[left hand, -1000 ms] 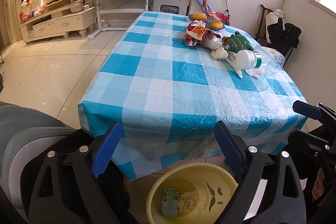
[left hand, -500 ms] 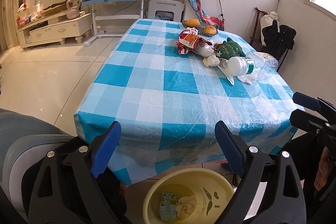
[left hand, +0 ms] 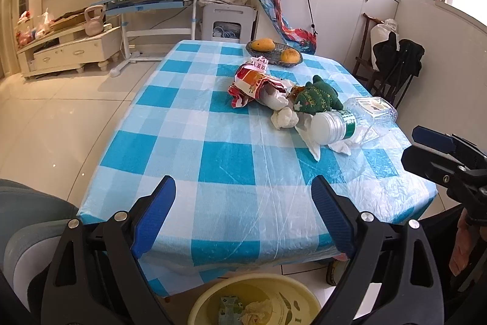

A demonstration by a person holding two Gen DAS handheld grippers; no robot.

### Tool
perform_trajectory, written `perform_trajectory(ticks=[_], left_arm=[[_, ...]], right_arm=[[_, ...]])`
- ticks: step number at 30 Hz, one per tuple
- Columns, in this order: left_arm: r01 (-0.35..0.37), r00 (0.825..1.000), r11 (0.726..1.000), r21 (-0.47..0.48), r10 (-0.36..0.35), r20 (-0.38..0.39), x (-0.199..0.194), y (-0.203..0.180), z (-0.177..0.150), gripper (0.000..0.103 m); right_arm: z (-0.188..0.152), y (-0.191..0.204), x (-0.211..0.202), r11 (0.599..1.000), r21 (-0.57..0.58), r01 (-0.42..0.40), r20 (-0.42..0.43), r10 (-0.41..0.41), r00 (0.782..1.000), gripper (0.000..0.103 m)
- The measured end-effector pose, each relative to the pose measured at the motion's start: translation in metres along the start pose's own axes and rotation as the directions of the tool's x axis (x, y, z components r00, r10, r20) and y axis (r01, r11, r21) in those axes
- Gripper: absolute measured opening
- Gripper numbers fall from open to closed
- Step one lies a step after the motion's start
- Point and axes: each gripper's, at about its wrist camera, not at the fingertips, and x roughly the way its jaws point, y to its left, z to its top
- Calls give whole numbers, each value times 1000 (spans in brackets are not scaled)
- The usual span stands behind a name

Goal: Collect trash
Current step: 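Grasp the clear tea bottle with the right tool while the left tool grasps the red snack bag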

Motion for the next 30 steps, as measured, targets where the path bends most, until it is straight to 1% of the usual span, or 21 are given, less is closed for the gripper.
perform_trajectory(ticks=[3, 6, 9, 11, 14, 17, 19, 22, 24, 25, 26, 28, 30], left_arm=[[36, 999, 999, 14, -36, 7, 3, -3, 8, 87], [51, 999, 998, 30, -51, 1, 11, -7, 15, 87], [59, 998, 998, 20, -59, -12, 20, -9, 22, 87], [64, 998, 998, 3, -64, -19, 26, -8, 26, 87], [82, 996, 996, -23, -83, -27, 34, -5, 36, 87], [103, 994, 994, -38, -104, -26, 42, -5, 51, 87], [98, 995, 994, -38, -99, -31, 50, -6, 61, 87], [58, 997, 998, -27, -59, -52, 70, -6, 72, 87], [29, 997, 999, -15, -30, -74, 84, -6, 75, 87], [12, 997, 1000, -2, -12, -82, 92, -7, 76, 87], [-8, 996, 1000, 16, 9, -87, 100, -7, 77, 87], [-58, 994, 996, 64, 64, -89, 113, -10, 80, 87], [-99, 991, 989, 109, 107, -78, 124, -14, 84, 87]], right_arm=[[10, -2, 0, 996, -86, 38, 3, -38, 999, 83], [20, -11, 2, 985, -165, 60, 2, -61, 998, 85], [31, -25, 10, 967, -245, 62, -6, -66, 998, 86], [37, -34, 22, 956, -293, 23, -43, -38, 998, 87], [42, -39, 45, 919, -393, -34, -117, -13, 993, 87], [43, -36, 64, 866, -497, -58, -173, -33, 984, 87], [42, -35, 78, 837, -543, -70, -204, -51, 978, 87], [37, -38, 96, 814, -575, -82, -252, -81, 964, 87], [34, -39, 99, 806, -585, -89, -273, -92, 958, 87], [33, -39, 96, 809, -580, -97, -280, -86, 956, 87], [34, -40, 94, 819, -563, -111, -292, -71, 954, 87], [36, -45, 86, 853, -502, -142, -317, -28, 948, 86], [36, -48, 81, 875, -458, -157, -324, 0, 946, 85]])
